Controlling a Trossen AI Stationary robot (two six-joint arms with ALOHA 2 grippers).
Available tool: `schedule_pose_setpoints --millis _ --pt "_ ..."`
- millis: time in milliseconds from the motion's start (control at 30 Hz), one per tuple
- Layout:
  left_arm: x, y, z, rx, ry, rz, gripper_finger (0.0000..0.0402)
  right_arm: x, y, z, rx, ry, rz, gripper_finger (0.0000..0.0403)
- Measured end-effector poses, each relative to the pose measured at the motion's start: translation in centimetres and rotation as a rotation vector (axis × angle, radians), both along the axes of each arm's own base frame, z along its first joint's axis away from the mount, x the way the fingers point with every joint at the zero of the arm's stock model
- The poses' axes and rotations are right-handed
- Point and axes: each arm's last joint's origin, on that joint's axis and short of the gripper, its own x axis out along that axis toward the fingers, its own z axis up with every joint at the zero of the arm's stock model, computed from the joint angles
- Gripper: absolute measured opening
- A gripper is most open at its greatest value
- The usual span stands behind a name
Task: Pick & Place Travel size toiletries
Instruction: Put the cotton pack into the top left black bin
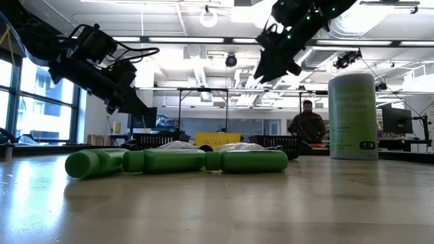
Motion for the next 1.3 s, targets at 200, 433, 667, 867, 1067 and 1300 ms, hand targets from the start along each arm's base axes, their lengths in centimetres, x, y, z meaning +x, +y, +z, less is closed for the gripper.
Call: schedule_pose_setpoints --millis 200,433,667,867,1067,1300 --pt "0.0 0.0 0.0 0.002 0.001 -0.001 0.0 -0.4 -0.9 0.8 -0.041 -0.068 0.101 0.0137" --pt "0.0 0.0 -0.1 -0.005 0.009 0.0 0.0 -1.1 -1.8 0.9 -0.033 -0.098 0.159 0.0099" --pt "-0.1 -0.1 -0.3 -0.022 0.031 0.0 0.0 -1.1 -1.6 1.2 -0.033 -0.106 0.168 0.0047" --pt "-0.2 -0.1 -0.5 -0.036 0.048 0.0 0.0 -0.4 -0.6 1.2 -0.011 -0.115 0.186 0.0006" --pt "-0.2 -0.1 -0.5 -0.036 0.048 0.0 0.0 0.4 0.8 1.0 -0.005 -0.086 0.163 0.0003" --pt "-0.2 -0.1 -0.5 -0.036 0.048 0.0 0.0 1.4 2.7 -1.5 0.022 -0.115 0.141 0.0003"
